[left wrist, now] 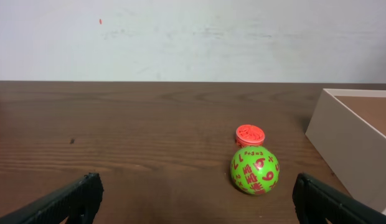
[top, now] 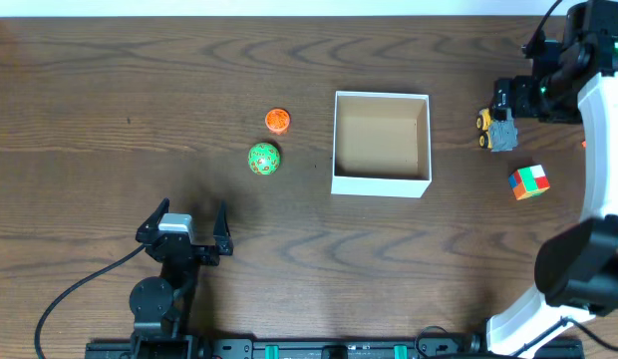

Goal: Pack container
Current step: 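Reach the right gripper to the yellow-grey toy truck and grasp it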

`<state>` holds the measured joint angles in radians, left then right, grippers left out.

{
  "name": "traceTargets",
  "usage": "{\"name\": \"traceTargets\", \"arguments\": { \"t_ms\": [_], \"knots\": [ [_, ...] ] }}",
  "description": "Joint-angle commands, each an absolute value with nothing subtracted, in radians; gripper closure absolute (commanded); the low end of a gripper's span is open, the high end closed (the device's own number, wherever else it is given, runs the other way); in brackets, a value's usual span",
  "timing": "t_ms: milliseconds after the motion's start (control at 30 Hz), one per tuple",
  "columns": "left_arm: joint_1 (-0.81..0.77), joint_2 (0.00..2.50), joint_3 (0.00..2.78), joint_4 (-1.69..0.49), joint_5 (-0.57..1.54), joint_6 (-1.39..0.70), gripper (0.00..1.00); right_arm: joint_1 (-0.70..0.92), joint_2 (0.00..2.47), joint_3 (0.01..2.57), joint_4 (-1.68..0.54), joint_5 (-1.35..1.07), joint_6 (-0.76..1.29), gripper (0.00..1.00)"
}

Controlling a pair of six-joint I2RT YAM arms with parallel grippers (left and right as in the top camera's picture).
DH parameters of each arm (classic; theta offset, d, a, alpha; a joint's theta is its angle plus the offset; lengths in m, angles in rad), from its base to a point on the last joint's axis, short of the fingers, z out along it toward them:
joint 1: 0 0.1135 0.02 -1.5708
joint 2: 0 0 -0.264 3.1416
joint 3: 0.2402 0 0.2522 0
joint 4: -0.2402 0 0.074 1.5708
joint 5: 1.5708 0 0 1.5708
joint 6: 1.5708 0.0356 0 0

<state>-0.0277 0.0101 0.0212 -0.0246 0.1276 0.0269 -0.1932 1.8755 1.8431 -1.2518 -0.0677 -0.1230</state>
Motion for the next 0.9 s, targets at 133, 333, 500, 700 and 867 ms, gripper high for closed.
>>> {"name": "traceTargets", "arguments": {
  "t_ms": [133, 333, 500, 700, 867],
  "knots": [
    [-0.022, 0.004, 0.004, -0.059, 0.142, 0.033, 0.02, -0.210, 1.955, 1.876, -1.192, 0.004, -0.230, 0.01],
    [-0.022, 0.004, 0.004, -0.059, 0.142, 0.033, 0.02, -0.209, 2.050, 1.876, -1.183, 0.011, -0.232, 0.01],
    [-0.022, 0.004, 0.004, -0.059, 0.142, 0.033, 0.02, -0.218, 2.121, 1.876, -1.166, 0.035, -0.235, 0.01],
    [-0.022, 0.004, 0.004, -0.059, 0.142, 0.033, 0.02, -0.241, 2.169, 1.876, -1.127, 0.030, -0.257, 0.01],
    [-0.022, 0.004, 0.004, -0.059, 0.142, 0.033, 0.02, -0.250, 2.200, 1.876, -1.103, 0.026, -0.256, 0.01]
  ]
}}
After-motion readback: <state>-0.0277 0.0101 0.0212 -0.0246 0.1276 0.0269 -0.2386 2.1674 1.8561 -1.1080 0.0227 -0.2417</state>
